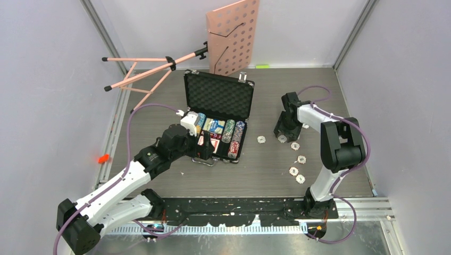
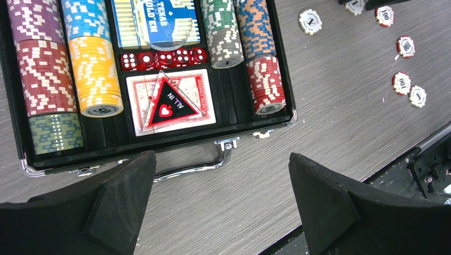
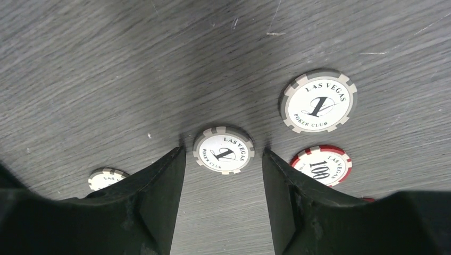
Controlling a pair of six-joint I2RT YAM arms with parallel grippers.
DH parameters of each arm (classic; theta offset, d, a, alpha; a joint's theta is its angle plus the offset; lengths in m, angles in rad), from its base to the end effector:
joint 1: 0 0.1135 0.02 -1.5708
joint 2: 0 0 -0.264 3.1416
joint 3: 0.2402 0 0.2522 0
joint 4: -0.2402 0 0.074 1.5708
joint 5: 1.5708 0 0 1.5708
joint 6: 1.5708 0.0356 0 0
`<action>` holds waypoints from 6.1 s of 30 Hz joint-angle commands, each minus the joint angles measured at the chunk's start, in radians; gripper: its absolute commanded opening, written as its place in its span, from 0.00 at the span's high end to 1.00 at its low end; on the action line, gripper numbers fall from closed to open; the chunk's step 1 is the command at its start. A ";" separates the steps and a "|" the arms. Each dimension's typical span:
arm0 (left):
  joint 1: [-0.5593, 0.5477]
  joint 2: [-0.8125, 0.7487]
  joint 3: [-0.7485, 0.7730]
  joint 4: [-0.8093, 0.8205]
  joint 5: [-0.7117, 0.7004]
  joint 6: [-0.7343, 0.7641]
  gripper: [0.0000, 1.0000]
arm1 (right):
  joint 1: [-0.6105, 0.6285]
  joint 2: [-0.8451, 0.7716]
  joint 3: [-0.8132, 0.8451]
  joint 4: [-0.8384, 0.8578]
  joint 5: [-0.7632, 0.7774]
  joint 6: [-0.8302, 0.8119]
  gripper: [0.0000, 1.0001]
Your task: Pack up texas hold em set
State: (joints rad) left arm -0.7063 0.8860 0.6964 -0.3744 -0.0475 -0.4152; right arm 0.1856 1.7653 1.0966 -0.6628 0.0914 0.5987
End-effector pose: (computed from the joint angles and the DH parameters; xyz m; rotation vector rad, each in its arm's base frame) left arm 0.1513 -0.1269 0.2722 0.2900 2.1764 -0.5989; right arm 0.3214 0.0570 0.1614 0.6074 2.8212 0.0106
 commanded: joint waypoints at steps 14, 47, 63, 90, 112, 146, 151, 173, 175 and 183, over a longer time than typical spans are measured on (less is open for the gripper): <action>0.005 -0.018 0.001 0.020 0.001 0.032 0.00 | 0.019 0.018 0.006 -0.011 -0.094 0.029 0.56; 0.005 -0.023 0.002 0.020 0.014 0.019 0.00 | 0.248 0.105 0.167 -0.060 0.059 0.084 0.51; 0.005 -0.030 -0.001 0.019 0.012 0.018 0.00 | 0.266 0.150 0.157 -0.048 0.083 0.072 0.42; -0.109 0.117 -0.034 0.268 0.079 -0.218 0.09 | 0.305 -0.165 0.052 -0.115 -0.020 0.195 0.61; -0.229 0.465 0.025 0.816 0.077 -0.447 0.41 | 0.305 -0.573 -0.186 0.117 -0.292 0.577 0.71; -0.226 0.597 0.099 0.839 0.058 -0.384 1.00 | 0.306 -0.599 -0.225 0.174 -0.345 0.583 0.49; -0.162 0.521 0.072 0.724 0.179 -0.233 1.00 | 0.297 -0.632 -0.219 0.133 -0.302 0.555 0.19; -0.035 0.410 0.178 0.043 0.318 0.905 1.00 | 0.240 -0.755 -0.173 -0.052 -0.159 0.375 0.08; -0.028 0.468 0.212 0.033 0.321 0.925 1.00 | 0.233 -0.771 -0.165 -0.076 -0.147 0.359 0.08; -0.025 0.609 0.274 0.096 0.269 0.951 1.00 | 0.186 -0.805 -0.143 -0.139 -0.139 0.304 0.08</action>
State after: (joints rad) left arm -0.7364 1.4700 0.9150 -0.3187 0.2241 0.4862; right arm 0.3927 0.9848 0.9089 -0.7704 -0.0715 0.9504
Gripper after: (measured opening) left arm 0.043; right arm 0.919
